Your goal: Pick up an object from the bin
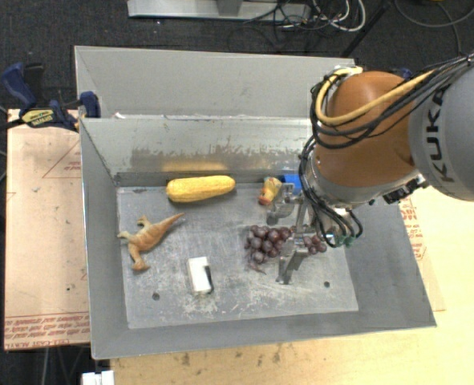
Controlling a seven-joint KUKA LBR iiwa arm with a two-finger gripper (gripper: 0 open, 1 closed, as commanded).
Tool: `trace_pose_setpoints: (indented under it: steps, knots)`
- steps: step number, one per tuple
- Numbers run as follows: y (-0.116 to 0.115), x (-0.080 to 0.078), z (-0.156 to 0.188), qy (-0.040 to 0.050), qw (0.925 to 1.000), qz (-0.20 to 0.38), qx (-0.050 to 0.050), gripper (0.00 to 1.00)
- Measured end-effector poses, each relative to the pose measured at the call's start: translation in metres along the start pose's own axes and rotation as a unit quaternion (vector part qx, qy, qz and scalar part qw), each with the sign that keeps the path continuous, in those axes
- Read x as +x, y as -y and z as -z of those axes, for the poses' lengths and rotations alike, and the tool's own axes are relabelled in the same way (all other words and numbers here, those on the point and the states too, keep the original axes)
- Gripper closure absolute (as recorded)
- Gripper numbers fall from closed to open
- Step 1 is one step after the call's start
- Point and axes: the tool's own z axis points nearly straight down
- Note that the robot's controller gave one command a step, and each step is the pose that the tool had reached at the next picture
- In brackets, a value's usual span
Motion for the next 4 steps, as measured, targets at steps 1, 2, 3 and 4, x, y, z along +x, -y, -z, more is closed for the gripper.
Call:
trace_pose_setpoints:
  steps: [1, 2, 3, 4]
  knots:
    - [0.000, -0.002, 0.004, 0.0040, 1.0000, -0.001, 0.000, 0.00]
    - [0.026, -0.017, -0.049, 0.0073, 0.9994, -0.032, -0.001, 0.00]
    - [0.054, -0.038, -0.124, 0.0068, 0.9995, -0.030, 0.000, 0.00]
    - [0.066, -0.051, -0.149, 0.0081, 0.9995, -0.032, -0.001, 0.00]
